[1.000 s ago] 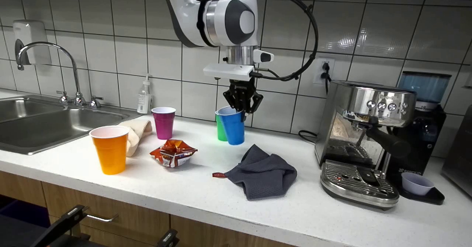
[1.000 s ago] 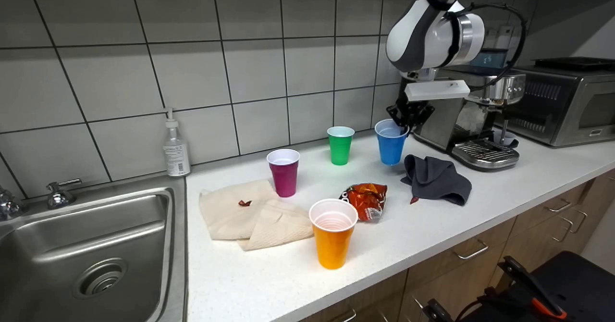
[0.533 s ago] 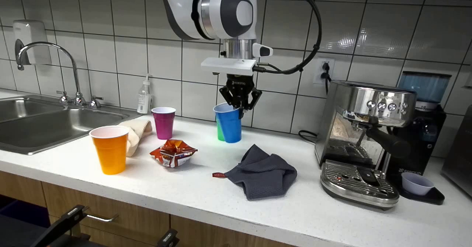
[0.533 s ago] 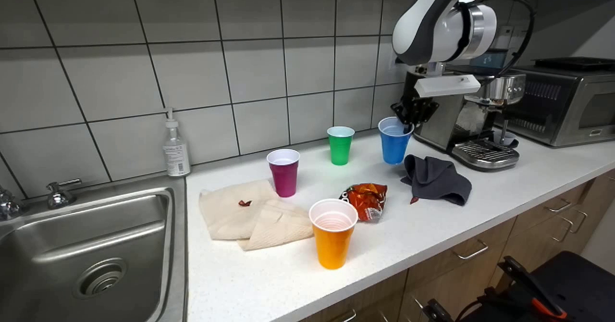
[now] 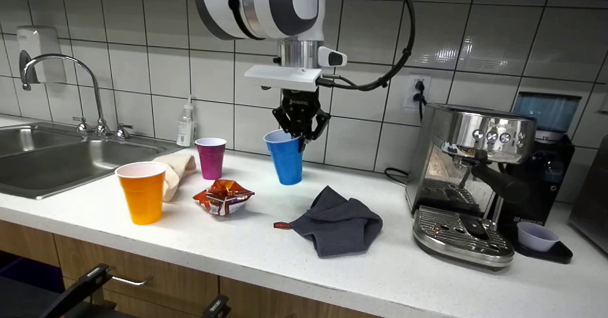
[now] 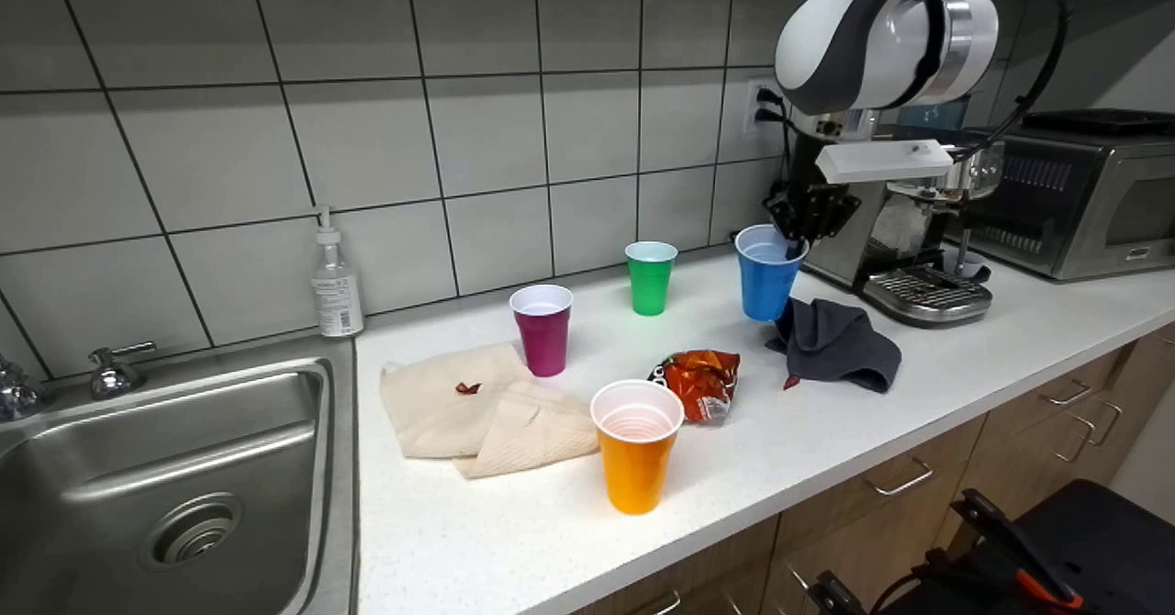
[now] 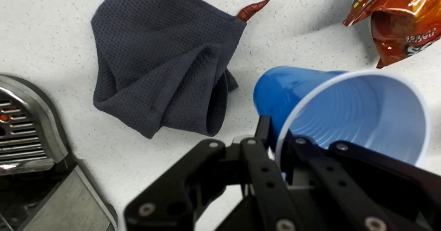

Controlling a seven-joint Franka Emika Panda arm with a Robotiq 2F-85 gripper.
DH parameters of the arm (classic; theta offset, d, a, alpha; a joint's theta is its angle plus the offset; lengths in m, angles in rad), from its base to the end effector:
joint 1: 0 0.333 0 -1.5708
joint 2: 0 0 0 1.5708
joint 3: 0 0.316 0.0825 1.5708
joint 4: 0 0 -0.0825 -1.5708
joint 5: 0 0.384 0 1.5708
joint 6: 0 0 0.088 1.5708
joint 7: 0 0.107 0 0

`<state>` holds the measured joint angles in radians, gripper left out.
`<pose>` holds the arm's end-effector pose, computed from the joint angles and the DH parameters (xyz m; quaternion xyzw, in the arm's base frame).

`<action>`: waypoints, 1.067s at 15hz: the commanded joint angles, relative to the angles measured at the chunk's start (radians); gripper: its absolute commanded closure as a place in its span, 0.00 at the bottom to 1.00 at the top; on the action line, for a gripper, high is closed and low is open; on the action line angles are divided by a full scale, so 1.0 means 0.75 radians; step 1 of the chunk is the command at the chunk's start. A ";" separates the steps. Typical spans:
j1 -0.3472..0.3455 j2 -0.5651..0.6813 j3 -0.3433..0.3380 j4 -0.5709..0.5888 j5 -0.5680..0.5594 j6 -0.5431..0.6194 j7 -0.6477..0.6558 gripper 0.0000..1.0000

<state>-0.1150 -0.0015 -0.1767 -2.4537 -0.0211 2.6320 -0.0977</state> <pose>0.4749 -0.1420 0.3157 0.9921 -0.0878 0.0869 0.0231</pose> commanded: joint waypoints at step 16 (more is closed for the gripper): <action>0.081 -0.431 0.106 -0.254 0.093 -0.252 0.092 0.99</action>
<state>-0.0762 -0.2786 -0.1227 -2.6447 0.0108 2.5017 -0.0445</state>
